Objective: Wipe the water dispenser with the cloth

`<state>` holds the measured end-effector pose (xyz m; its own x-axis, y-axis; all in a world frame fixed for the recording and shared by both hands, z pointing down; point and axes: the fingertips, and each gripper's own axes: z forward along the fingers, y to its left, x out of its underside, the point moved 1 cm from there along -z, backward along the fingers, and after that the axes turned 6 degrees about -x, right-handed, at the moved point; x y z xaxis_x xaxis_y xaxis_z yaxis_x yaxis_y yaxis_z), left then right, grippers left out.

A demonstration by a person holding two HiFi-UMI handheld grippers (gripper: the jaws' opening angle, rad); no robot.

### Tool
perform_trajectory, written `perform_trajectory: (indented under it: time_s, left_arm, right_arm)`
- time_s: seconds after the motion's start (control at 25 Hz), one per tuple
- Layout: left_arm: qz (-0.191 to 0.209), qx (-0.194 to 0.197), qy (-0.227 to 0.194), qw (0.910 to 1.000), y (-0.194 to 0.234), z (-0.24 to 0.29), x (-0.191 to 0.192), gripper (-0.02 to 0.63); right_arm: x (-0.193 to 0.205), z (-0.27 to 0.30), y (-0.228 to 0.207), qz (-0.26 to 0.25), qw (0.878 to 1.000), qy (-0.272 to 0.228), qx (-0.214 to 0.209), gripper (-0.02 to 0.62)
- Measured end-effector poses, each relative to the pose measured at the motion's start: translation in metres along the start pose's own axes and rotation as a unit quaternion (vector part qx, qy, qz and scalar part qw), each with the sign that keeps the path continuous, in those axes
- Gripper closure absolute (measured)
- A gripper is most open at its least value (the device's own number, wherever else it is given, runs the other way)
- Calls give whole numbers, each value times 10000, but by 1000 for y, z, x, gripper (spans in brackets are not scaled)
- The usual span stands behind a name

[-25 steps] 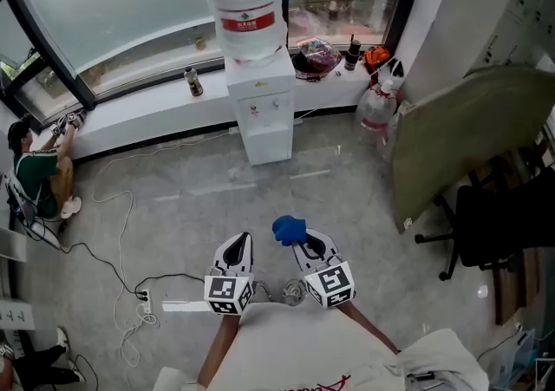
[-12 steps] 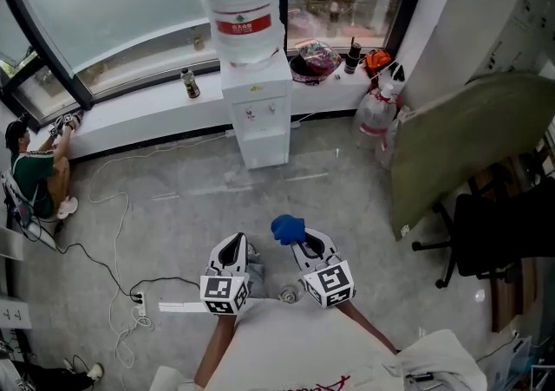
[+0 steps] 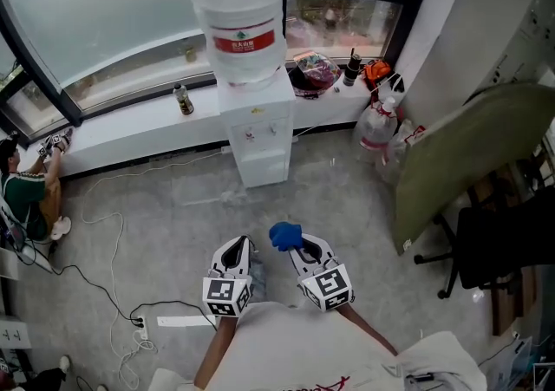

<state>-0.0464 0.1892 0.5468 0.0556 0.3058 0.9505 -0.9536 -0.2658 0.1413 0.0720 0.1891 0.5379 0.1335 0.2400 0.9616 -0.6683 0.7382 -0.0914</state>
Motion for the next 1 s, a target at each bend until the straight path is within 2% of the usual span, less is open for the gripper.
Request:
perform_trajectory:
  time_s: [0.64,0.8,1.0]
  left_arm:
    - [-124,176,27,9998,164,150,-90,594]
    - [-18,288,-22,9996,195,180,-115,594]
    - [43,359,-28,9993,214,203,-125,594]
  right_arm:
    - [-90,213,-72,-90,9997,153,137,541]
    - [-115,254,-88,-112,9996,50,254,541]
    - [-128,279,-104,-49,9990,-81,442,541]
